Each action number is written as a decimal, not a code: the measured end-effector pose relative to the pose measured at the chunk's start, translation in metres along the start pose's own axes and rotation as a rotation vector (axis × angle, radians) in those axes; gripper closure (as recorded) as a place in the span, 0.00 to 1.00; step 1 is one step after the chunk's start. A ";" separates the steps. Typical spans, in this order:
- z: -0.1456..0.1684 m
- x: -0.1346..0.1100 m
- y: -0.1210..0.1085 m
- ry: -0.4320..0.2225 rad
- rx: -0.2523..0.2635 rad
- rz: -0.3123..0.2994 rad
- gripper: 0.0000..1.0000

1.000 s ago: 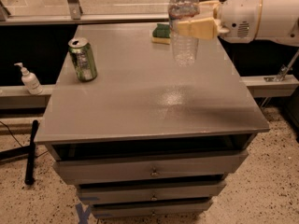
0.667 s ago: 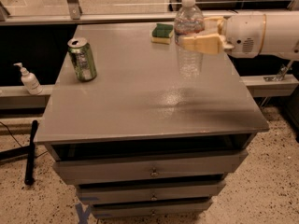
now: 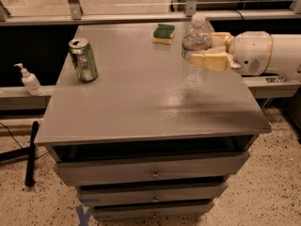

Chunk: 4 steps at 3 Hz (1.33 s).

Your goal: Place water bottle upright

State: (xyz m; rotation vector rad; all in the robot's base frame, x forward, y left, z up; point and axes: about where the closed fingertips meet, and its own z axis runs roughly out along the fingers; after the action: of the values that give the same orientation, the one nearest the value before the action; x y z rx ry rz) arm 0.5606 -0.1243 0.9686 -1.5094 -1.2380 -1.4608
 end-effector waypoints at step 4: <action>-0.016 -0.043 0.000 0.009 -0.039 0.052 0.59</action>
Offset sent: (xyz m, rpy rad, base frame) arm -0.0070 -0.0262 -0.0401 0.0163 -0.0386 -0.0155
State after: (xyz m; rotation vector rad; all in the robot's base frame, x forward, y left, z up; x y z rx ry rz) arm 0.5588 -0.1462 0.9284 -1.5478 -1.1624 -1.4642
